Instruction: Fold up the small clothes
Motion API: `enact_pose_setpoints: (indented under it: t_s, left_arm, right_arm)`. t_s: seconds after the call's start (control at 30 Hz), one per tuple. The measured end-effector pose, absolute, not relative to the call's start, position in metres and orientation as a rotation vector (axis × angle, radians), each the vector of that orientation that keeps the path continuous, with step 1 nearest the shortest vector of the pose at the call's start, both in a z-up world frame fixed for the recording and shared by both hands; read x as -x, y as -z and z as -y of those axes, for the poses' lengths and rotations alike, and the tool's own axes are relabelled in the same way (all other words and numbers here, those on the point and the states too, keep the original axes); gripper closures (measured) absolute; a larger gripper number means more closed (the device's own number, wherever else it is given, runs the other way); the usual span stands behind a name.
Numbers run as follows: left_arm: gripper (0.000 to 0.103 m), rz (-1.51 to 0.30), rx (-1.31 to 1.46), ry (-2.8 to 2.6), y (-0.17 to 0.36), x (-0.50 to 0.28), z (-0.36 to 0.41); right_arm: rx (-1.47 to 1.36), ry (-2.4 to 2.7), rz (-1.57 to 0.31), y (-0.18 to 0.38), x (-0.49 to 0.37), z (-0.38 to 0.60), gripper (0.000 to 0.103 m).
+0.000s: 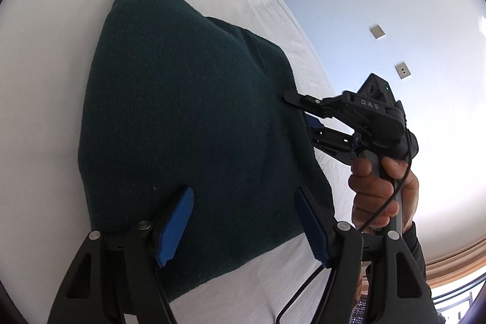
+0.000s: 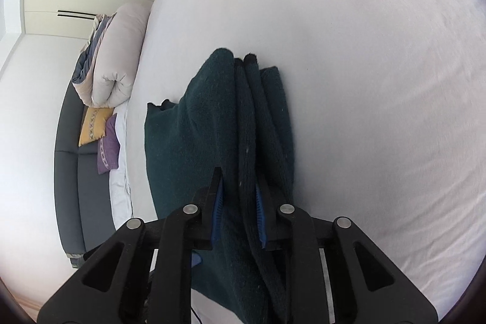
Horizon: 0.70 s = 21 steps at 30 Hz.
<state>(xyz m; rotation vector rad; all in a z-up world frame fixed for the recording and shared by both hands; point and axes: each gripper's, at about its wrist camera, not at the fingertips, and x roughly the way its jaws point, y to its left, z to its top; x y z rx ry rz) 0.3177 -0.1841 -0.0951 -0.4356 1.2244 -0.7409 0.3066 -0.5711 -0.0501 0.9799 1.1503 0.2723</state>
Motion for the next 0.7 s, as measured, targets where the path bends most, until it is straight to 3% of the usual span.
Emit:
enact_pose_setpoints:
  t_s: [0.07,0.2,0.33,0.53,0.7]
  left_arm:
    - [0.032,-1.227,0.445,0.742,0.096,-0.317,0.18]
    - [0.032,-1.223,0.436,0.739,0.096,-0.313,0.181]
    - [0.032,-1.231,0.437,0.735,0.095,-0.311,0.18]
    - [0.032,-1.236,0.386,0.737,0.086,-0.309,0.193]
    - [0.032,-1.239,0.394,0.735,0.097,-0.313,0.199]
  right_arm:
    - [-0.952,-0.294,-1.142,0.044,-0.293,0.561,0.073]
    - [-0.849,-0.305,-1.164,0.037,-0.251,0.54,0.073]
    - [-0.838,-0.271,-1.173,0.037,-0.226,0.542,0.091]
    - [-0.87,-0.254,-1.155,0.032,-0.195,0.55,0.092]
    - [-0.96,-0.268,-1.149,0.067,-0.212,0.563,0.092]
